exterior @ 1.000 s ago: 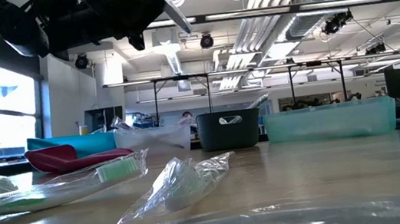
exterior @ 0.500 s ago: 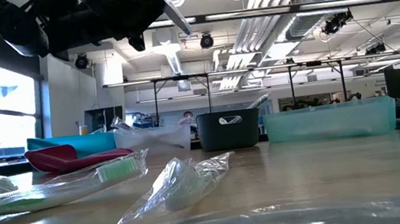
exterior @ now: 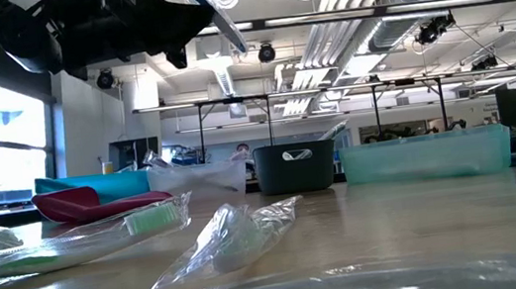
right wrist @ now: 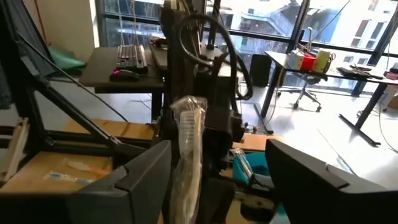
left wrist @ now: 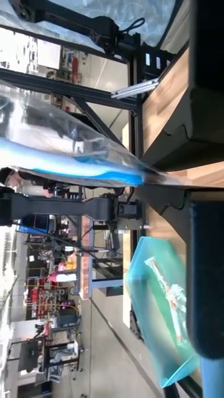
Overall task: Pick & Place Toothbrushes
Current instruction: Put the blue toothbrush into the blue bin, then put the green toothbrush into the dark blue bin
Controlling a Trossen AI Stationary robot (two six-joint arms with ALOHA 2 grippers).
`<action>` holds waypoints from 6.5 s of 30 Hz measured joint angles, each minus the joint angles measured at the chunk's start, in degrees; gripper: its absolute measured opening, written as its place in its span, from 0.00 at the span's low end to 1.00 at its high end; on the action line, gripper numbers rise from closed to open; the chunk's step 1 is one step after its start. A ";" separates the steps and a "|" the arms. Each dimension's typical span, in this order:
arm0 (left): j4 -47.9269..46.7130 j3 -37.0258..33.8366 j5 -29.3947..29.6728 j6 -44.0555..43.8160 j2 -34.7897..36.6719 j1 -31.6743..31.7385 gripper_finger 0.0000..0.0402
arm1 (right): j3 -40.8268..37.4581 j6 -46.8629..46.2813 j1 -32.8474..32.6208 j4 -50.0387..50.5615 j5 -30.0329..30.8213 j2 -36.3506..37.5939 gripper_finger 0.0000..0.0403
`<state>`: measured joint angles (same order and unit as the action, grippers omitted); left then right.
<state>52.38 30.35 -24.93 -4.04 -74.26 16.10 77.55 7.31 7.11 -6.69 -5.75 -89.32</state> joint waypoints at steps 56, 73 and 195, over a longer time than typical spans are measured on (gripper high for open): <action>-13.38 0.04 9.39 1.26 4.70 0.04 0.06 | -46.48 -15.29 -8.12 -10.57 20.53 39.81 0.01; -70.61 11.27 54.13 -1.28 27.12 0.06 0.06 | -61.30 -22.23 -8.12 -24.07 21.09 44.64 0.01; -72.70 4.76 45.23 -6.39 22.28 15.87 0.19 | -61.34 -22.12 -8.10 -24.76 20.56 42.21 0.01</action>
<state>-20.32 35.11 20.30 -10.43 -51.98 31.97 16.21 -14.81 -0.99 -31.46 14.81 -47.11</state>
